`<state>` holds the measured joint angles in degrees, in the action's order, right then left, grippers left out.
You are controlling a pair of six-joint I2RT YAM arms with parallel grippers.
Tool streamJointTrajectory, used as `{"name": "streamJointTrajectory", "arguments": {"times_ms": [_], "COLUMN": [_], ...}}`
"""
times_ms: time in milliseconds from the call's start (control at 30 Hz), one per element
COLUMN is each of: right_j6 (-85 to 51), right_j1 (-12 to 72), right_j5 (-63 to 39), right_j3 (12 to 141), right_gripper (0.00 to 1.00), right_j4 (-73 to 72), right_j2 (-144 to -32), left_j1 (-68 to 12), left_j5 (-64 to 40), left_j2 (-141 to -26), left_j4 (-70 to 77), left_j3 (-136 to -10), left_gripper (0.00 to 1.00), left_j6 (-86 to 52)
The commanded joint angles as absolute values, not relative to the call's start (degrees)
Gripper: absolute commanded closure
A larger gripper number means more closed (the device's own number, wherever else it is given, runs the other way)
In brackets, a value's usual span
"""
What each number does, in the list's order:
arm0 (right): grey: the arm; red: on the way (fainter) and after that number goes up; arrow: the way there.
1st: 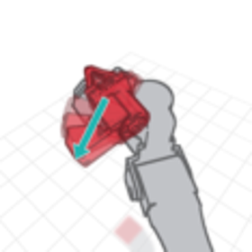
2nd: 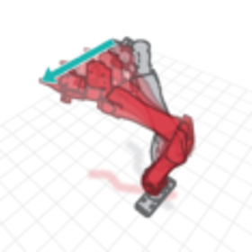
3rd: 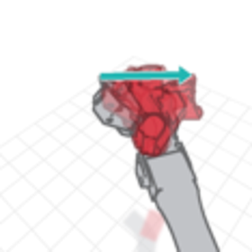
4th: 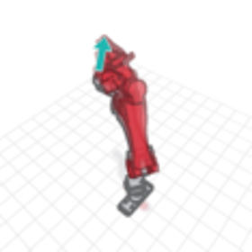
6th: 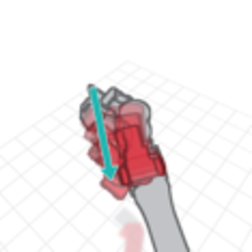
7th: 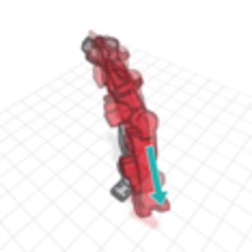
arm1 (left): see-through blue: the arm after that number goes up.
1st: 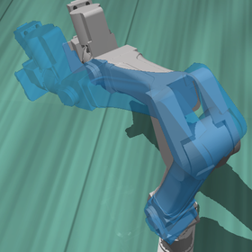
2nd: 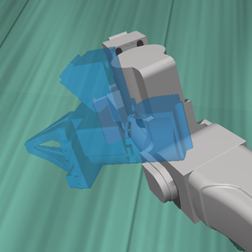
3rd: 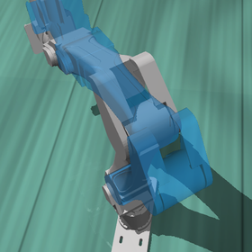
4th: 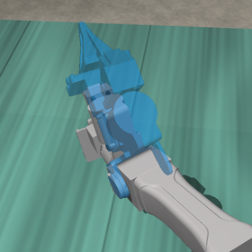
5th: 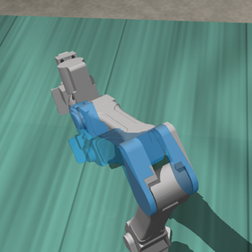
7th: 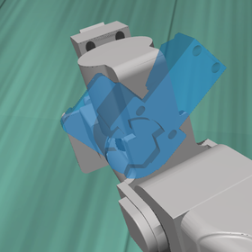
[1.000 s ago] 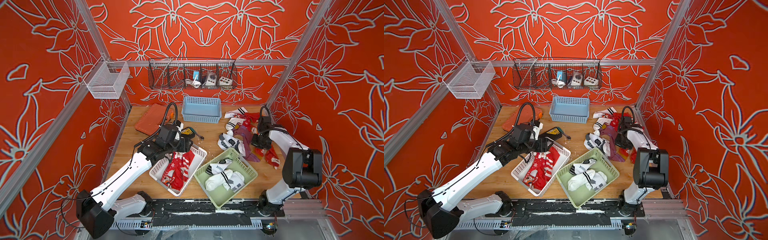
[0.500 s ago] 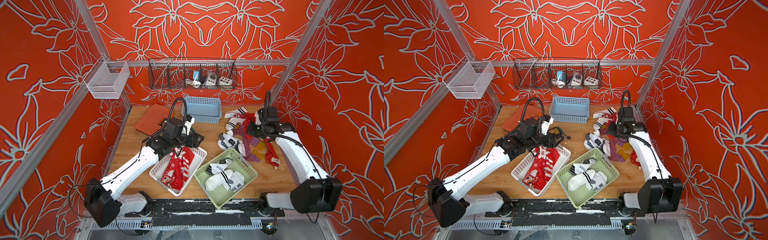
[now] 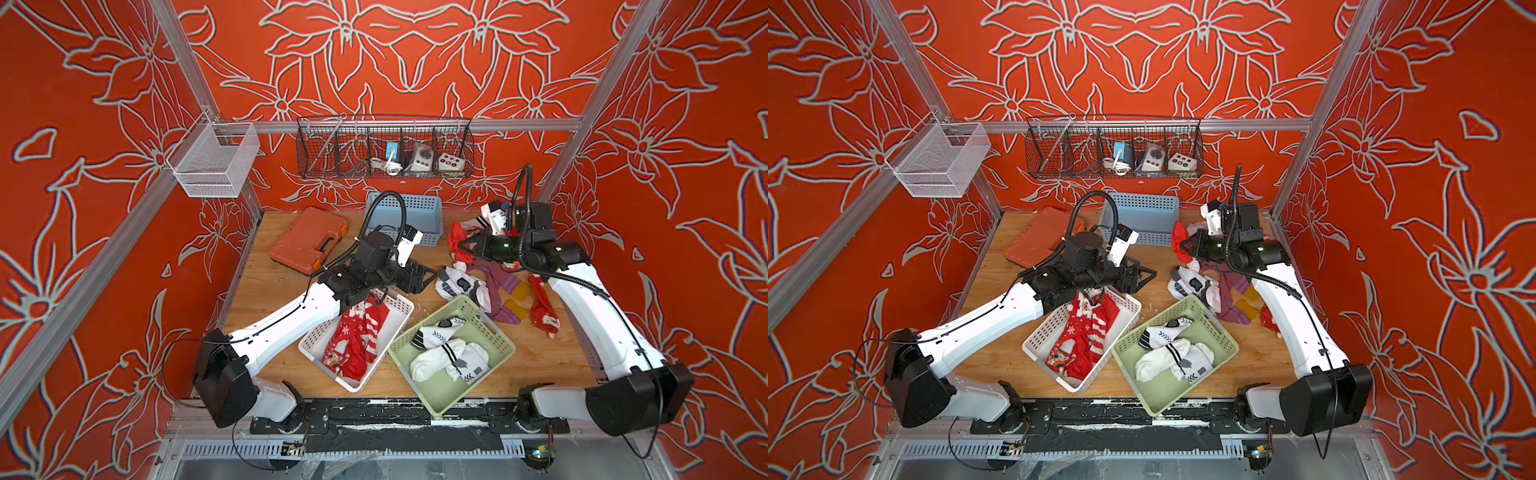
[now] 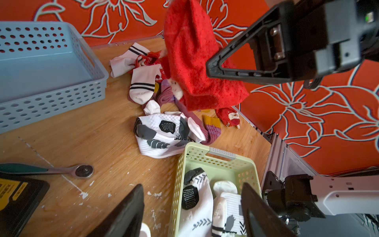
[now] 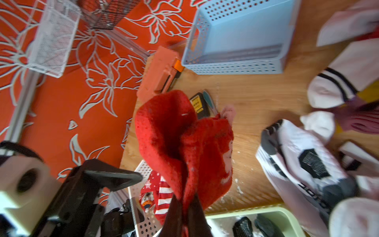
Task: Sort the socks into the basket by color
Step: Pick up the sock from the center of the board.
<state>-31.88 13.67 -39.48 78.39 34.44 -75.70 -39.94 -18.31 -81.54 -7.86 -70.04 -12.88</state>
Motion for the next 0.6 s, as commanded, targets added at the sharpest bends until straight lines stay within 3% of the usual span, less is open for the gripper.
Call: {"name": "streamJointTrajectory", "arguments": {"times_ms": [0,400,533,567], "right_j6": [-35.87,-37.1,-36.87,-36.79], "right_j1": [14.8,18.96,20.16,20.45], "right_j5": [-47.35,-52.44,-53.5,-53.7], "right_j3": [79.81,80.0,80.25,80.41], "right_gripper": [1.0,1.0,1.0,1.0], "right_j4": [28.78,25.78,25.66,25.66], "right_j2": [-76.17,-77.28,-77.8,-77.94], "left_j1": [-40.67,-41.48,-41.48,-41.49], "left_j5": [-19.9,-23.56,-24.99,-25.01], "left_j2": [-83.1,-85.37,-86.66,-86.81], "left_j4": [-4.17,2.01,1.5,1.6], "left_j3": [-72.52,-74.88,-76.08,-76.2], "left_gripper": [0.27,0.29,0.42,0.51], "left_j6": [-10.76,-10.61,-10.77,-10.81]}}
